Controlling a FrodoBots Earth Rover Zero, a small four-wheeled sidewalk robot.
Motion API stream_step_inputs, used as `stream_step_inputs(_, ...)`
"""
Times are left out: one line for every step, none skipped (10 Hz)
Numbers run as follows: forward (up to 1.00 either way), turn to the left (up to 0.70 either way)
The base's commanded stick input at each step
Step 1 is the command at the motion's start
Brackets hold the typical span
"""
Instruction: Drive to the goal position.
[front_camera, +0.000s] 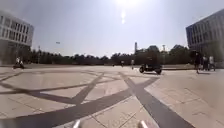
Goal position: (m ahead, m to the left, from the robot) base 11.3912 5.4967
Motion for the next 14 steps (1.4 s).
stream_step_inputs(0.70,0.02)
stream_step_inputs(0.70,0.02)
stream_step_inputs(0.70,0.02)
stream_step_inputs(0.70,0.02)
stream_step_inputs(0.70,0.02)
stream_step_inputs(0.70,0.02)
stream_step_inputs(0.70,0.02)
stream_step_inputs(0.70,0.00)
stream_step_inputs(0.70,0.02)
stream_step_inputs(0.70,0.02)
stream_step_inputs(0.70,0.02)
stream_step_inputs(0.70,0.02)
stream_step_inputs(0.70,0.02)
stream_step_inputs(0.70,0.02)
